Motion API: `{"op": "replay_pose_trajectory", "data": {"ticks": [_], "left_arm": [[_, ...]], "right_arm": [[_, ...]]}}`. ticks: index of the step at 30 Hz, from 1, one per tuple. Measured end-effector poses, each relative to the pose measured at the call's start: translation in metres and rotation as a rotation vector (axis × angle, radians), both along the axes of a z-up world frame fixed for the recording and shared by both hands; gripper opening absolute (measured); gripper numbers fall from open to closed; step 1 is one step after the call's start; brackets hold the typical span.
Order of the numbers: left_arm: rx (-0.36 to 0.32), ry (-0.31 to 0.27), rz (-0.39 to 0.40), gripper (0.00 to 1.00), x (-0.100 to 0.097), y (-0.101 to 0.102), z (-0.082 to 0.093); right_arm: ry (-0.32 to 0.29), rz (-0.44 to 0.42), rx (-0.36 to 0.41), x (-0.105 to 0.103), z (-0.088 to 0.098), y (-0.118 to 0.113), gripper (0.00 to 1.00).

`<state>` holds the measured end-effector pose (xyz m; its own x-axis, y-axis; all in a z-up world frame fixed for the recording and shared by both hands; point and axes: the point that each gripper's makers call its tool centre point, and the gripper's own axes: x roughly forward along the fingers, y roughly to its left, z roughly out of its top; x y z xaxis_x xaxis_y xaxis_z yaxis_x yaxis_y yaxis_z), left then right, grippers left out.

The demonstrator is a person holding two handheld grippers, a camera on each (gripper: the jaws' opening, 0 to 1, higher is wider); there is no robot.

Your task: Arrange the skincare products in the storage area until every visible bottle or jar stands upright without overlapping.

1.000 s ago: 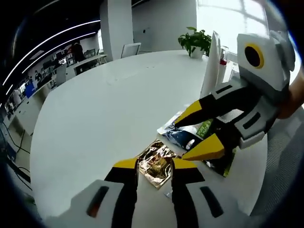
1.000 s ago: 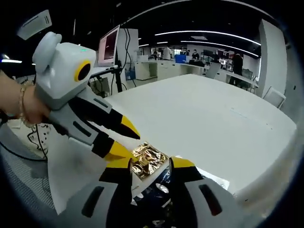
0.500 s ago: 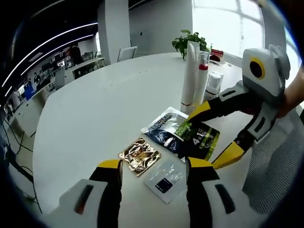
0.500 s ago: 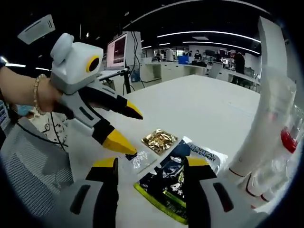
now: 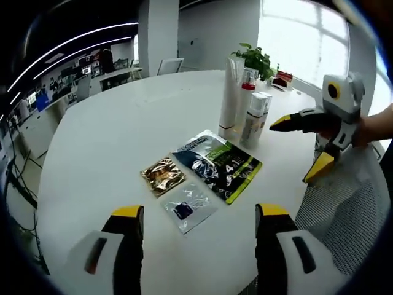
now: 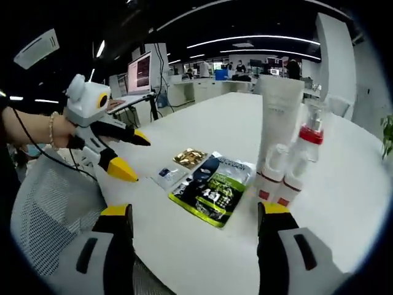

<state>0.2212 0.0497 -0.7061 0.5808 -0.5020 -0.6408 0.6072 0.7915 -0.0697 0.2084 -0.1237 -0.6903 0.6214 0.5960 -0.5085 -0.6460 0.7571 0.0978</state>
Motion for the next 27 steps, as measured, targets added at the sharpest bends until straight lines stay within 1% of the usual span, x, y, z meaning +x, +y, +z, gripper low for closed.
{"op": "replay_pose_trajectory", "data": {"ticks": [2,3,5,6,7,9,10,12,15,17,19,22,23,25,27], "left_arm": [[-0.012,0.003,0.016,0.72,-0.004,0.004,0.001],[-0.014,0.002,0.018,0.73,-0.006,0.005,0.003],[-0.022,-0.007,0.026,0.75,-0.011,0.006,0.009],[-0.037,-0.016,0.037,0.76,-0.012,0.007,0.011],[-0.052,-0.02,0.047,0.77,-0.013,0.008,0.014],[-0.059,-0.033,0.06,0.79,-0.019,0.008,0.023],[-0.059,-0.039,0.062,0.8,-0.019,0.009,0.022],[-0.049,-0.047,0.068,0.81,-0.023,0.013,0.023],[-0.068,-0.062,0.091,0.83,-0.025,0.019,0.024],[-0.067,-0.079,0.111,0.83,-0.029,0.021,0.025],[-0.067,-0.086,0.123,0.81,-0.031,0.023,0.024],[-0.046,-0.107,0.124,0.83,-0.027,0.026,0.027],[-0.06,-0.116,0.127,0.84,-0.026,0.025,0.029],[-0.077,-0.11,0.138,0.85,-0.026,0.026,0.03],[-0.06,-0.102,0.141,0.84,-0.028,0.025,0.028]], "right_arm": [[0.019,-0.058,0.017,0.001,0.005,-0.015,0.89],[0.016,-0.073,0.026,0.003,0.008,-0.019,0.92],[-0.02,-0.092,0.032,0.006,0.019,-0.027,0.93],[-0.028,-0.096,0.028,0.006,0.022,-0.03,0.94],[-0.032,-0.094,0.024,0.005,0.024,-0.032,0.95],[-0.037,-0.101,0.021,0.005,0.026,-0.038,0.96],[-0.039,-0.109,0.026,0.004,0.027,-0.04,0.96],[-0.033,-0.121,0.032,0.002,0.029,-0.042,0.97],[-0.062,-0.119,0.037,0.004,0.035,-0.04,0.99],[-0.055,-0.117,0.037,0.003,0.033,-0.039,0.99],[-0.048,-0.116,0.021,0.002,0.028,-0.04,0.99],[-0.052,-0.126,0.035,0.004,0.03,-0.04,0.99],[-0.052,-0.125,0.034,0.004,0.03,-0.041,0.99],[-0.046,-0.123,0.027,0.004,0.028,-0.041,0.99],[-0.044,-0.119,0.024,0.003,0.028,-0.04,0.99]]}}
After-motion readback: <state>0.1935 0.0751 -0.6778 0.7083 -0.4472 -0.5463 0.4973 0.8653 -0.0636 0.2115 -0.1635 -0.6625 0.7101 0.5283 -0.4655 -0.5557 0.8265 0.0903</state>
